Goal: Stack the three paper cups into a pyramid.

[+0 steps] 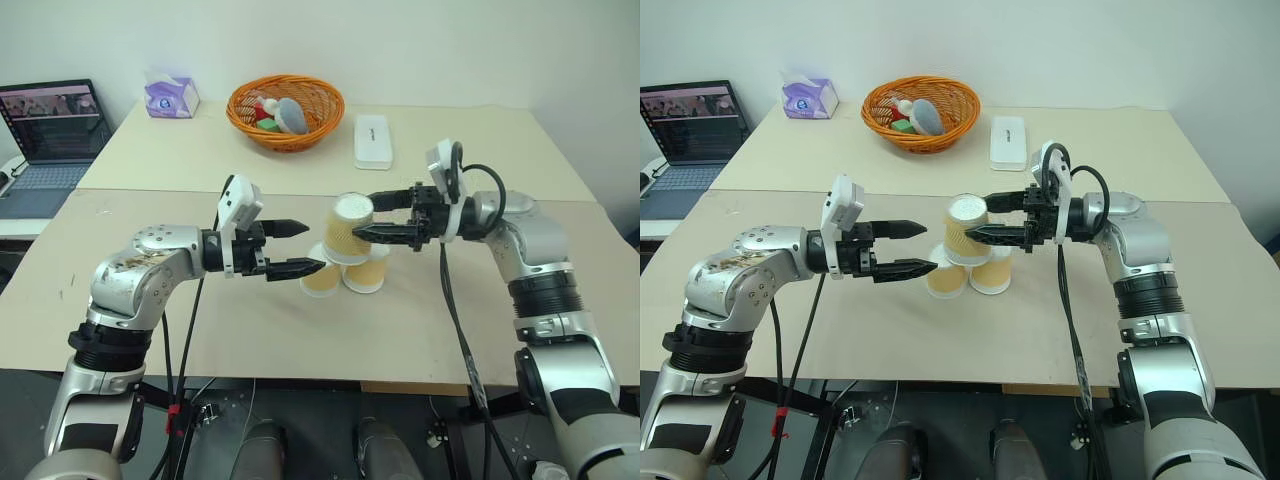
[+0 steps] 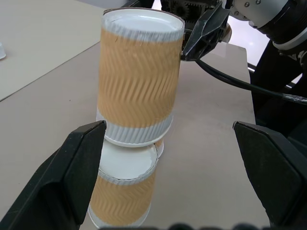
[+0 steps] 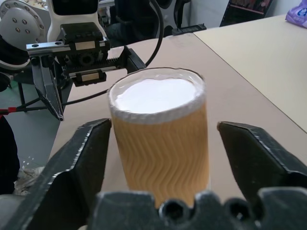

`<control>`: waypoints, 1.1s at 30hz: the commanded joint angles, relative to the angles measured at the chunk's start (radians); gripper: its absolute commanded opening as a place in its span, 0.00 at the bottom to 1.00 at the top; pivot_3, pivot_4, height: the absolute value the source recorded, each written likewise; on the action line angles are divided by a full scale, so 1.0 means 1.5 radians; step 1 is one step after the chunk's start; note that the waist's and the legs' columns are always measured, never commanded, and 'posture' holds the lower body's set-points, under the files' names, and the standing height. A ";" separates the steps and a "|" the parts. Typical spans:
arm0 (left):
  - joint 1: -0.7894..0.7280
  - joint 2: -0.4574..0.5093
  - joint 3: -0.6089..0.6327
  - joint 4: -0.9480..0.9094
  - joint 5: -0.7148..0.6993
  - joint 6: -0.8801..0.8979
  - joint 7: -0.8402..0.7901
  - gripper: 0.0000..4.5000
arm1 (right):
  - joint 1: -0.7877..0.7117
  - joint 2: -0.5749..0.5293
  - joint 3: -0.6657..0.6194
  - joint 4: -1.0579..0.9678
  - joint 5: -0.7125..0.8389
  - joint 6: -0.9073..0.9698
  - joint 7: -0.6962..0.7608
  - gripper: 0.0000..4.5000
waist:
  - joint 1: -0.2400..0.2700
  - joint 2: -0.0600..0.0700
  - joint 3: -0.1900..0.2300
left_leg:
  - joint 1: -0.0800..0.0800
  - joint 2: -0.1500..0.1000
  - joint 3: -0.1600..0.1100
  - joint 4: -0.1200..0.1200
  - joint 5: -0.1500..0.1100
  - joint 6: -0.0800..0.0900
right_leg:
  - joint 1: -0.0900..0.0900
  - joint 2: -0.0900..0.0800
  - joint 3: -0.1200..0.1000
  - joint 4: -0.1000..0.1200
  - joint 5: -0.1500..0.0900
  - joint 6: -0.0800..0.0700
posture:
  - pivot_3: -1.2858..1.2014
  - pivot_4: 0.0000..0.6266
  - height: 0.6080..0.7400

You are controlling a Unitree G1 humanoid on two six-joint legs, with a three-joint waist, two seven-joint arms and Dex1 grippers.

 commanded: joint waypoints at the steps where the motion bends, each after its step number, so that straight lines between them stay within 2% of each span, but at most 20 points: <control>1: -0.008 -0.002 0.012 -0.016 -0.011 -0.004 0.000 1.00 | -0.003 -0.029 -0.023 -0.032 0.025 0.024 0.033 0.99 | 0.001 0.000 0.000 | 0.000 0.000 0.000 0.000 0.000 0.000 | 0.000 0.000 0.000 0.000 0.000 0.000 | 0.52 0.24 0.50; 7: -0.012 -0.010 0.007 -0.008 -0.009 -0.008 -0.004 1.00 | -0.004 -0.056 -0.079 -0.042 0.075 0.069 0.034 0.99 | 0.000 0.000 0.000 | 0.000 0.000 0.000 0.000 0.000 0.000 | 0.000 0.000 0.000 0.000 0.000 0.000 | 0.52 0.24 0.50; 14: -0.029 -0.020 0.026 0.013 -0.010 -0.010 0.005 1.00 | -0.002 -0.104 -0.179 -0.026 0.112 0.079 -0.019 0.99 | 0.000 0.000 0.000 | 0.000 0.000 0.000 0.000 0.000 0.000 | 0.000 0.000 0.000 0.000 0.000 0.000 | 0.52 0.24 0.50; 17: -0.030 -0.028 0.079 0.009 -0.033 0.008 0.054 1.00 | 0.017 -0.107 -0.219 -0.030 0.105 0.074 -0.091 0.99 | -0.001 0.000 0.000 | 0.000 0.000 0.000 0.000 0.000 0.000 | 0.000 0.000 0.000 0.000 0.000 0.000 | 0.52 0.24 0.50; 21: -0.034 -0.052 0.178 0.016 -0.047 0.044 0.202 1.00 | 0.086 -0.096 -0.268 -0.072 0.070 0.024 -0.213 0.99 | -0.001 -0.001 0.000 | 0.000 0.000 0.000 0.000 0.000 0.000 | 0.000 0.000 0.000 0.000 0.000 0.000 | 0.52 0.24 0.50; 26: 0.018 -0.059 0.306 -0.047 -0.137 0.104 0.300 1.00 | 0.210 -0.085 -0.329 -0.134 0.063 -0.003 -0.326 0.99 | -0.001 -0.001 0.000 | -0.002 0.000 0.000 0.000 0.000 0.000 | -0.002 -0.001 0.000 0.000 0.000 0.000 | 0.52 0.24 0.50; 31: 0.111 -0.069 0.346 -0.081 -0.119 0.083 0.378 1.00 | 0.275 -0.032 -0.387 -0.147 0.005 -0.059 -0.535 0.99 | -0.002 -0.001 0.000 | -0.002 0.000 0.000 0.000 0.001 -0.001 | -0.002 -0.001 0.000 0.002 0.000 0.000 | 0.52 0.24 0.50; 33: 0.137 -0.081 0.350 -0.075 -0.099 0.060 0.410 1.00 | 0.300 -0.010 -0.396 -0.160 -0.015 -0.078 -0.592 0.99 | -0.002 -0.001 0.000 | -0.002 -0.001 0.000 0.000 0.002 -0.003 | -0.002 -0.001 0.000 0.003 0.001 0.000 | 0.52 0.24 0.50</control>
